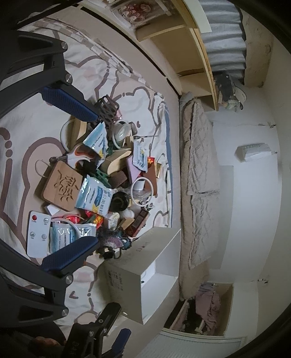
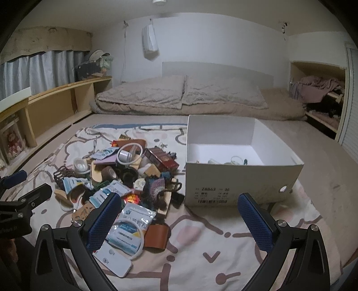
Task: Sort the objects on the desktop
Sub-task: 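Move both tools forward toward the cluttered pile and white box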
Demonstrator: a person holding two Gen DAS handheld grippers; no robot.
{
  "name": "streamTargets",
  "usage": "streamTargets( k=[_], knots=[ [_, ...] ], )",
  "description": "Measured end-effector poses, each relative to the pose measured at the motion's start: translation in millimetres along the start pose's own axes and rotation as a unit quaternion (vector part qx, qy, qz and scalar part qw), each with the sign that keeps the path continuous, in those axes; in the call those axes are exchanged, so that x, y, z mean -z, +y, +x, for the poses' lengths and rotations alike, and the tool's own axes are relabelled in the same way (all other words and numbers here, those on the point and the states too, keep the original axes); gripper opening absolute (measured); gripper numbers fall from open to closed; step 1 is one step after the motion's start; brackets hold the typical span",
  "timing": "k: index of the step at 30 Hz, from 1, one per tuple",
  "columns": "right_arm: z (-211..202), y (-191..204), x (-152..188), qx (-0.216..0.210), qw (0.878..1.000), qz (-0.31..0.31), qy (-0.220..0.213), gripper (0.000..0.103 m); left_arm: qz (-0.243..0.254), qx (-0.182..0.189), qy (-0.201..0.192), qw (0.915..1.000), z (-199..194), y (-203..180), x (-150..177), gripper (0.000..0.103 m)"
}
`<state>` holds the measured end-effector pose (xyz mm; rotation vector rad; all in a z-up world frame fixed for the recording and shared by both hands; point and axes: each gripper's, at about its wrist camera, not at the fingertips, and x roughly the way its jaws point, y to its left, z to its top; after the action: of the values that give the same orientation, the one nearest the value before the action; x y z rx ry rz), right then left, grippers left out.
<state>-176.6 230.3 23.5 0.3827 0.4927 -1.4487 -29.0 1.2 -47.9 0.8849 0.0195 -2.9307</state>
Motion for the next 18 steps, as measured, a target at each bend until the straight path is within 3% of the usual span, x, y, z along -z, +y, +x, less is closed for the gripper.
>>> streamTargets(
  k=[17,18],
  knots=[
    [40,1,19,-0.045,0.996,0.006,0.078,0.103,-0.003,0.022,0.053,0.9984,29,-13,18,0.103],
    [43,1,21,-0.048,0.995,0.011,0.087,0.103,-0.016,0.009,0.057,0.9982,31,-13,20,0.103]
  ],
)
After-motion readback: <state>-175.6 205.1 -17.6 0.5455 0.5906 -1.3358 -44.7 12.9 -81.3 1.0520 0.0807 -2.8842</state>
